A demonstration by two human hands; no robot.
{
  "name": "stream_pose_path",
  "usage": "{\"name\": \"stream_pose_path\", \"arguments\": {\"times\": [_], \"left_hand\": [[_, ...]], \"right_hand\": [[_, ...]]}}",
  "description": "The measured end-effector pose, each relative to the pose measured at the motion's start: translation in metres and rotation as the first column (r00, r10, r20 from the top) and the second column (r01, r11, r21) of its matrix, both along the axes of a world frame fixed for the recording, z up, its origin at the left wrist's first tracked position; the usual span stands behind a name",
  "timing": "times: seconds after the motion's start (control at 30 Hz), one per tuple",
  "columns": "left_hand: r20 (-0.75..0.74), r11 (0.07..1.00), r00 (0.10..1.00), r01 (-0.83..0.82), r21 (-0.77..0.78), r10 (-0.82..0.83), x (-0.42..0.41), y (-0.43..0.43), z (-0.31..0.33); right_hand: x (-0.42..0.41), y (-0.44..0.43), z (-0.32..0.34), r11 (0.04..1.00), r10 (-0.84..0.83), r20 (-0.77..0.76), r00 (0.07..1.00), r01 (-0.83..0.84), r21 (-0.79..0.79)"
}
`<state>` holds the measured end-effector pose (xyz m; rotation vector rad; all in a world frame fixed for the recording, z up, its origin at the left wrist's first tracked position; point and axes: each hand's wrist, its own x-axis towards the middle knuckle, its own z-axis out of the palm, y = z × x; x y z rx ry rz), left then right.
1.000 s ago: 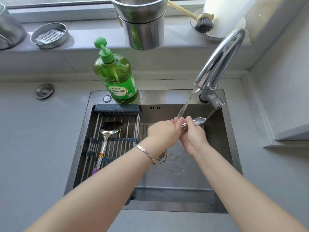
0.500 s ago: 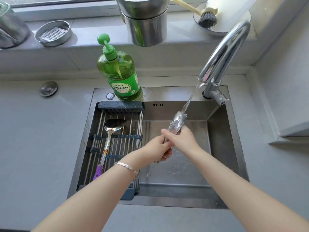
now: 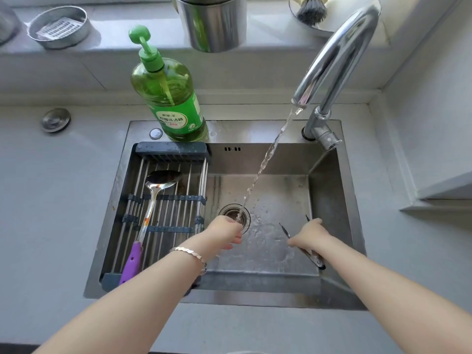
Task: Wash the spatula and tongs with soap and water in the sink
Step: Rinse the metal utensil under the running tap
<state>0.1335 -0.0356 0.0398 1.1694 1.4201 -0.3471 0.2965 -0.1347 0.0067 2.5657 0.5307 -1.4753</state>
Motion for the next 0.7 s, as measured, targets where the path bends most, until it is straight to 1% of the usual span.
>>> {"name": "stream_pose_path", "arguments": {"times": [0.03, 0.1, 0.13, 0.23, 0.33, 0.5, 0.57, 0.7], "left_hand": [[-0.014, 1.000, 1.000, -0.027, 0.005, 0.027, -0.002, 0.001, -0.003], [-0.040, 0.998, 0.998, -0.044, 0.043, 0.046, -0.006, 0.003, -0.009], [-0.047, 0.997, 0.998, -0.033, 0.069, 0.037, -0.008, 0.005, -0.012], [-0.055, 0.988, 0.999, 0.010, 0.155, -0.002, -0.014, 0.011, -0.024], [-0.051, 0.977, 0.998, 0.034, 0.210, -0.024, -0.022, 0.012, -0.036], [-0.070, 0.958, 0.995, 0.084, 0.275, -0.067, -0.030, 0.009, -0.050], [-0.068, 0.958, 0.995, 0.085, 0.274, -0.069, -0.029, 0.009, -0.051], [-0.037, 0.960, 0.996, 0.092, 0.264, -0.086, -0.027, 0.012, -0.048]], "right_hand": [[0.001, 0.000, -0.007, 0.998, 0.057, 0.000, 0.998, -0.057, -0.020], [0.004, 0.002, -0.023, 0.994, 0.112, 0.024, 0.993, -0.112, -0.011], [0.005, 0.004, -0.033, 0.997, 0.080, 0.036, 0.996, -0.080, 0.009], [0.005, 0.011, -0.061, 0.982, -0.173, 0.042, 0.984, 0.168, 0.090], [0.001, 0.013, -0.087, 0.952, -0.297, 0.060, 0.953, 0.290, 0.097], [-0.012, 0.007, -0.117, 0.935, -0.353, 0.074, 0.933, 0.349, 0.064], [-0.017, 0.004, -0.124, 0.922, -0.383, 0.060, 0.922, 0.378, 0.081], [-0.022, 0.003, -0.119, 0.919, -0.385, 0.048, 0.922, 0.378, 0.114]]}}
